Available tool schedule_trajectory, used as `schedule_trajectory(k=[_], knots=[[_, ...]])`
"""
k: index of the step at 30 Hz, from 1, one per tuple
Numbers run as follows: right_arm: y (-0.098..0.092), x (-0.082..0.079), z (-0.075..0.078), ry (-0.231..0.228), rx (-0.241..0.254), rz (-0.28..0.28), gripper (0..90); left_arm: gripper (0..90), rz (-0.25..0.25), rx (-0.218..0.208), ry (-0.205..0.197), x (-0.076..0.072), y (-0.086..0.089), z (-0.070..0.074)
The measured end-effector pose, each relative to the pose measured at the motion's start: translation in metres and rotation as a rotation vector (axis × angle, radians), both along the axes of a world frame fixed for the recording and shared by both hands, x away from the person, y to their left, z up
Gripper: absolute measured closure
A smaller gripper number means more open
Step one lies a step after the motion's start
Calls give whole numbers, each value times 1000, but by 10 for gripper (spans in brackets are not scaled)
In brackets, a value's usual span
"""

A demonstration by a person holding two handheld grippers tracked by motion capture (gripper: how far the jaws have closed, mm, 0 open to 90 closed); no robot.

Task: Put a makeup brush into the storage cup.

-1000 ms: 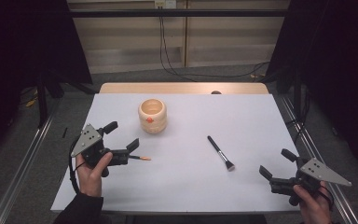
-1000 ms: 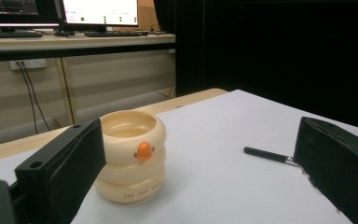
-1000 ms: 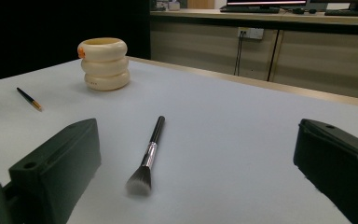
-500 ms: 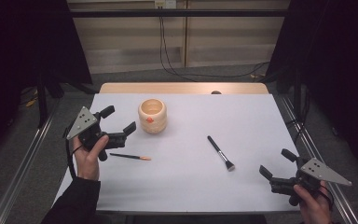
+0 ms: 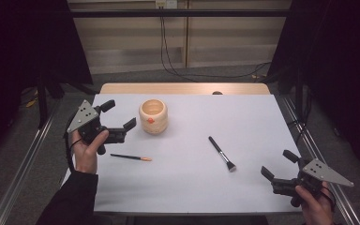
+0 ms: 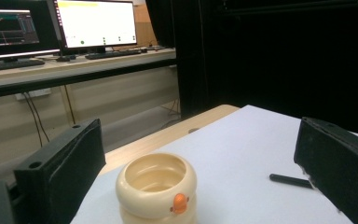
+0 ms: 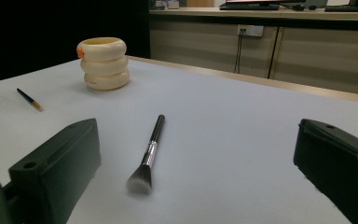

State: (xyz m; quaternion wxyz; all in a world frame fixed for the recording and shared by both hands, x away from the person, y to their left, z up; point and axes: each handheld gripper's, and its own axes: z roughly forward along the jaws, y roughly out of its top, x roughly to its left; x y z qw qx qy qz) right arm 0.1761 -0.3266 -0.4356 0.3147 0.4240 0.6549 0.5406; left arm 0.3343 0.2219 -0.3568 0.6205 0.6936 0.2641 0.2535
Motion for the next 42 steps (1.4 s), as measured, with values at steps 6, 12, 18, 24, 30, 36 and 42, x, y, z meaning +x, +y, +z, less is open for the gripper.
schedule_trajectory(k=[6, 12, 18, 24, 30, 36, 42], knots=[[0, 1, -1, 0, -6, 2, 0, 12, 5, -12, 8, 7, 8, -2], [0, 1, -1, 3, -4, 1, 0, 8, 15, 11, 11, 10, 17, -4], [0, 1, -1, 9, -3, 3, 0, 5, 24, 54, 60, 17, 25, -8], [0, 1, -1, 14, -4, 9, 0, 10, -34, 121, 104, 20, 19, -7], [0, 1, -1, 20, -1, 6, 0, 11, -67, 211, 139, 22, 13, -8], [0, 2, -1, 25, -10, 11, 0, 49, -101, 310, 172, 22, 7, -8], [0, 2, -2, 27, -10, 18, 0, 45, -130, 363, 251, 24, 1, -9]])
